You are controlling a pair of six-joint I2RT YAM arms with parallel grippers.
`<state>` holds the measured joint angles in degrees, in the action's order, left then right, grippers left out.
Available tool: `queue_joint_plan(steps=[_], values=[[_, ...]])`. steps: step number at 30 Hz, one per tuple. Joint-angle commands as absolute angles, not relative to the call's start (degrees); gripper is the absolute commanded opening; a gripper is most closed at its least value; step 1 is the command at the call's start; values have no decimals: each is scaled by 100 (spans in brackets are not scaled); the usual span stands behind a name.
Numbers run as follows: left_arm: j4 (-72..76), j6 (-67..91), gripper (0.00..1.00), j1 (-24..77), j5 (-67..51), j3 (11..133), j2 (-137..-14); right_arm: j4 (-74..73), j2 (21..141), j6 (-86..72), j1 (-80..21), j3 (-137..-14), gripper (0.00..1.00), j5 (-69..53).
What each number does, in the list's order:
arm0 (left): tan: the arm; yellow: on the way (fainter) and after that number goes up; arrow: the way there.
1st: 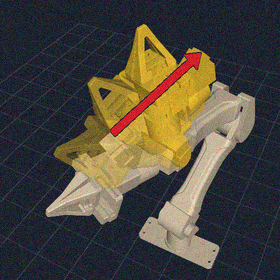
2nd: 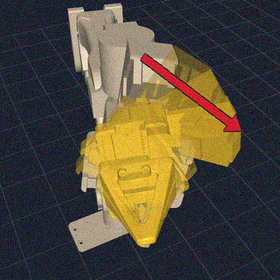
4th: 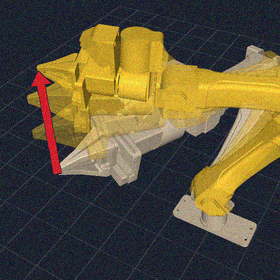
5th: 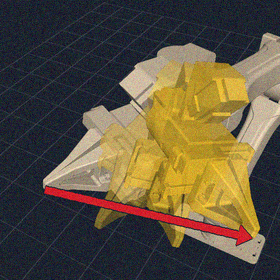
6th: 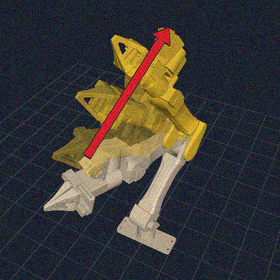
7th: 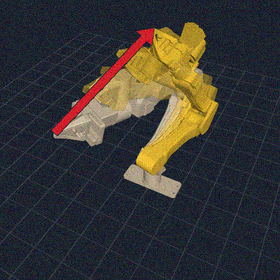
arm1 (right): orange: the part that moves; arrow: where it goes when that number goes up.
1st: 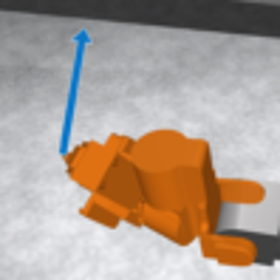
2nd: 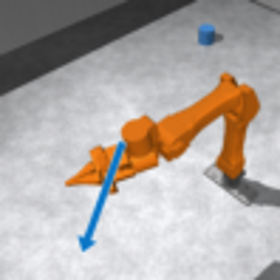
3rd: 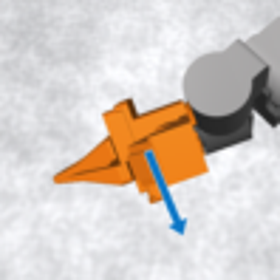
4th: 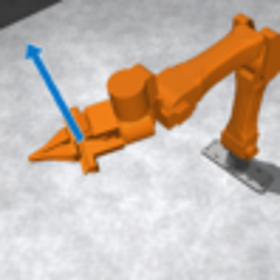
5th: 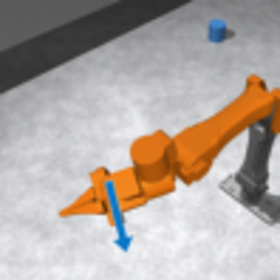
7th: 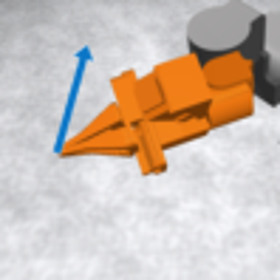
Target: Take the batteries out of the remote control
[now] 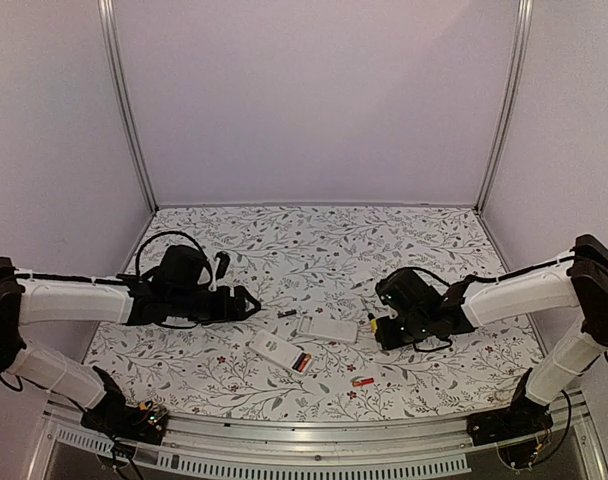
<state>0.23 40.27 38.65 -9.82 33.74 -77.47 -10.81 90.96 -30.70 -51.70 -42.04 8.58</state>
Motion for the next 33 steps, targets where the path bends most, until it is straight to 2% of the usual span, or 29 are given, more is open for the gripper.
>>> queue_joint_plan(steps=[1,5,13,23,30,33], values=[[-306,3776,90,3807,-363,3458,-7081,-1117,8561,-3030,-5199,-4368,0,927],[290,3586,90,3838,-977,3436,-6716,-928,8254,-2732,-5195,-4493,0,362],[2008,3578,88,4330,-3024,3588,-6541,529,7614,-2176,-5194,-4581,0,-2732],[3073,4038,87,4581,-3752,3621,-6966,749,8228,-2403,-5261,-5253,0,-4581],[3371,4113,48,4663,-3834,3642,-7092,659,8572,-2387,-5326,-5385,0,-4770],[3415,4162,35,4659,-3844,3627,-7134,667,8596,-2380,-5326,-5394,0,-4751]])
